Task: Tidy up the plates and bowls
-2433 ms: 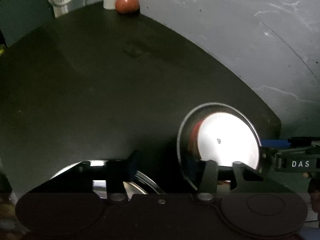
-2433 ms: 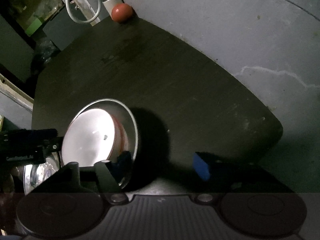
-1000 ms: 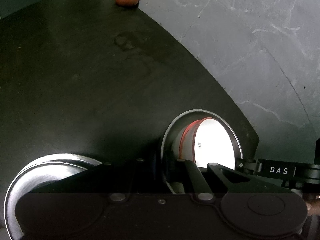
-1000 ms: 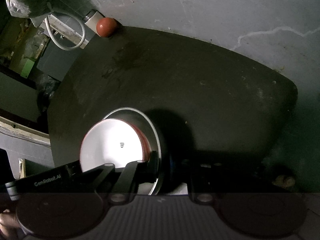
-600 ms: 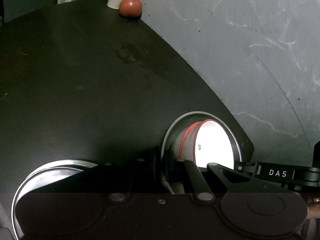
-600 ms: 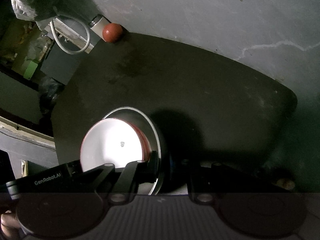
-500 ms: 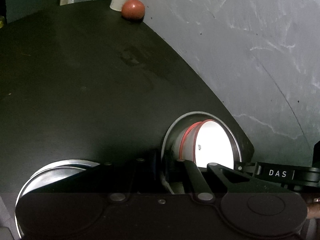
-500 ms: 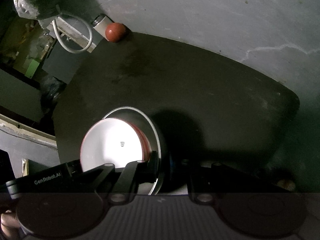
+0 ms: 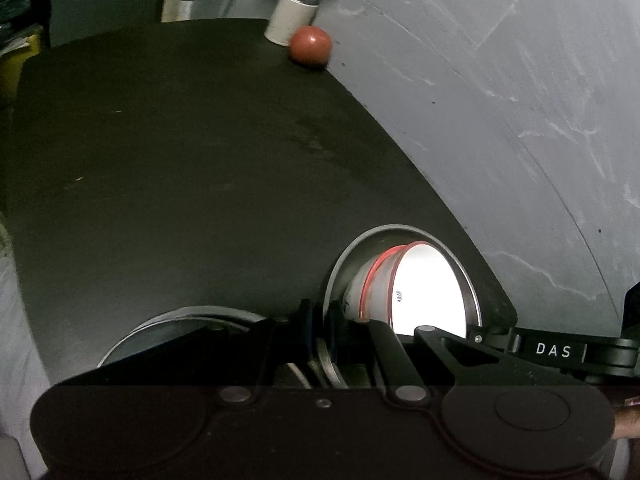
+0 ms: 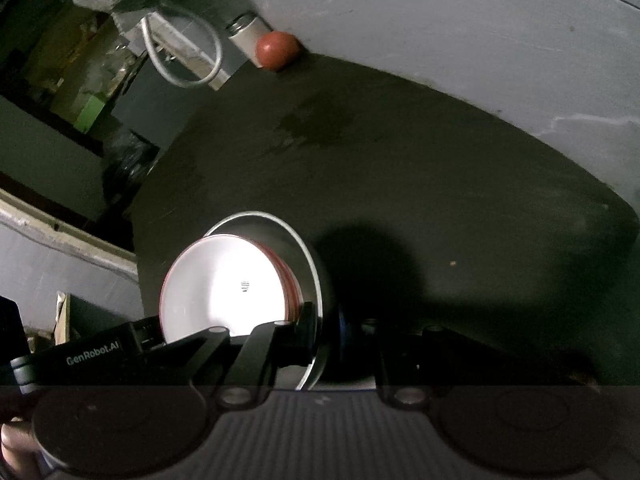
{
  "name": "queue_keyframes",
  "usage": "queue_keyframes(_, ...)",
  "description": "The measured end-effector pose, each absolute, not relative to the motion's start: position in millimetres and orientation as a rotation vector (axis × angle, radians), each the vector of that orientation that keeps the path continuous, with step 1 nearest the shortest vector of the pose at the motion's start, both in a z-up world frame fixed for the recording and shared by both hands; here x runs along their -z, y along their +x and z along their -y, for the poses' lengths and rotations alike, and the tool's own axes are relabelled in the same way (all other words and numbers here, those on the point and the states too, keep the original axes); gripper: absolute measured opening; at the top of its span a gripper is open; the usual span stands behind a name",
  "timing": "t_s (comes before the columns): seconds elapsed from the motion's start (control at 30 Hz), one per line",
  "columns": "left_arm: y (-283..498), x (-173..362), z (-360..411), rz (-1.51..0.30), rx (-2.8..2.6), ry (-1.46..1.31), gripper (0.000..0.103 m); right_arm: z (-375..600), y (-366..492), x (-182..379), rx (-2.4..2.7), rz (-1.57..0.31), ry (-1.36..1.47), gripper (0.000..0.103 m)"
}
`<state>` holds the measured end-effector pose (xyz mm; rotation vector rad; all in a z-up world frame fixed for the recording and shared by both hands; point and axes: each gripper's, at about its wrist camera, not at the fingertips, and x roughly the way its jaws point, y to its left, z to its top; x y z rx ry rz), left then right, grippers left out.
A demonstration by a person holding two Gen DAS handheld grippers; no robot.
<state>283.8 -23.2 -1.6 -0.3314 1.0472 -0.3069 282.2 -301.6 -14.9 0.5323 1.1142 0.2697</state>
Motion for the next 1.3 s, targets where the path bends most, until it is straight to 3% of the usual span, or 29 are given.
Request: queue_keyframes(1.3, 195, 14, -76, -1.042, 0.07, -0.458, 0.005, 182, 249, 7, -0.522, -1.227, 0.358, 0.013)
